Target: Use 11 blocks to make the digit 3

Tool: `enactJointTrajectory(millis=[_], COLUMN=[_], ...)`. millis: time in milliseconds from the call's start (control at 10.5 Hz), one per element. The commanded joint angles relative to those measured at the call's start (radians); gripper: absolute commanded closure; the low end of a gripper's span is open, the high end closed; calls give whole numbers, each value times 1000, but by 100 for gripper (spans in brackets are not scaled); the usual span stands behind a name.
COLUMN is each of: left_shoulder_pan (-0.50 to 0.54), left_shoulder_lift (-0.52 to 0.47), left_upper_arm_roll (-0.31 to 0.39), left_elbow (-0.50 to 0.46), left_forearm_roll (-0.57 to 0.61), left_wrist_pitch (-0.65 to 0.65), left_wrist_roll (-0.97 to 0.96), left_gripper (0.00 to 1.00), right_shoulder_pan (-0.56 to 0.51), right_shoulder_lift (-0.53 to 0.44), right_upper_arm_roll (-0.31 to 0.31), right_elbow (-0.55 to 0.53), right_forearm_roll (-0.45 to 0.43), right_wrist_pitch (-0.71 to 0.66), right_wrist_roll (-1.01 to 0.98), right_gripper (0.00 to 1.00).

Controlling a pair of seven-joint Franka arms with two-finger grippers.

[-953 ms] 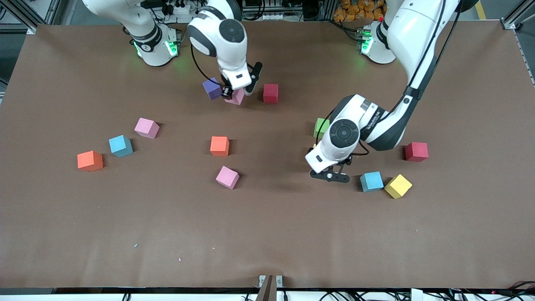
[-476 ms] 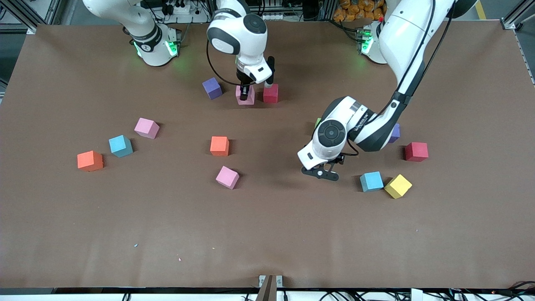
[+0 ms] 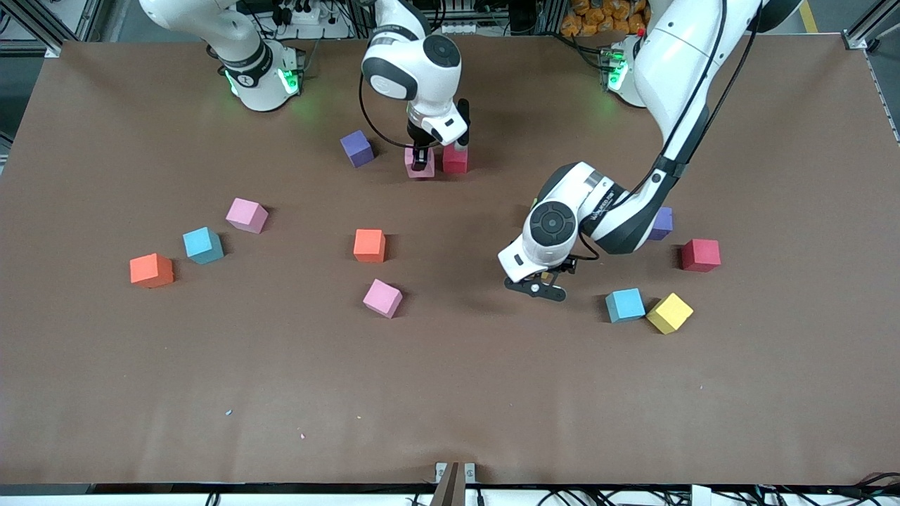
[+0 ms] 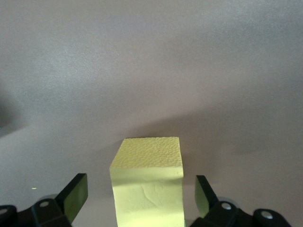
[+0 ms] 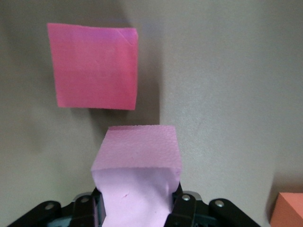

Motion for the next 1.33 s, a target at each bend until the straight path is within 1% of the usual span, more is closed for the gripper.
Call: enactJointTrajectory(millis=[0, 286, 667, 858, 953, 1048, 1143, 1239], left_shoulder_pan=[-5, -5, -2, 0, 0, 12, 14, 15], left_shoulder_lift=[-2, 9, 7, 7, 7, 4, 3, 0], left_upper_arm_roll=[-2, -1, -2, -1, -1, -2, -2, -1], left_elbow=[-18, -18, -30, -38, -38, -38, -38, -35], left_forearm_roll=[24, 24, 21, 21, 17, 16, 8, 5], left_wrist_pitch=[13, 27, 26, 24, 21, 17, 15, 15], left_wrist_roll=[8, 8, -10, -10, -13, -10, -10, -10], left_gripper=[0, 0, 0, 9, 12, 29, 42, 66], right_shoulder_pan=[30, 56, 59, 62, 66, 73, 79, 86], right_shoulder_lift=[52, 82, 120, 131, 138, 151, 158, 166], right_upper_arm_roll=[-10, -10, -15, -24, -24, -26, -26, -26], right_elbow=[42, 77, 103, 106, 122, 135, 149, 160], right_forearm_roll=[-30, -30, -27, -22, -15, -15, -15, -13], right_wrist_pitch=[-32, -67, -69, -69, -70, -73, -84, -95], right_wrist_roll=[14, 19, 42, 42, 43, 57, 68, 69], right_gripper=[100, 100, 100, 100, 100, 100, 100, 100])
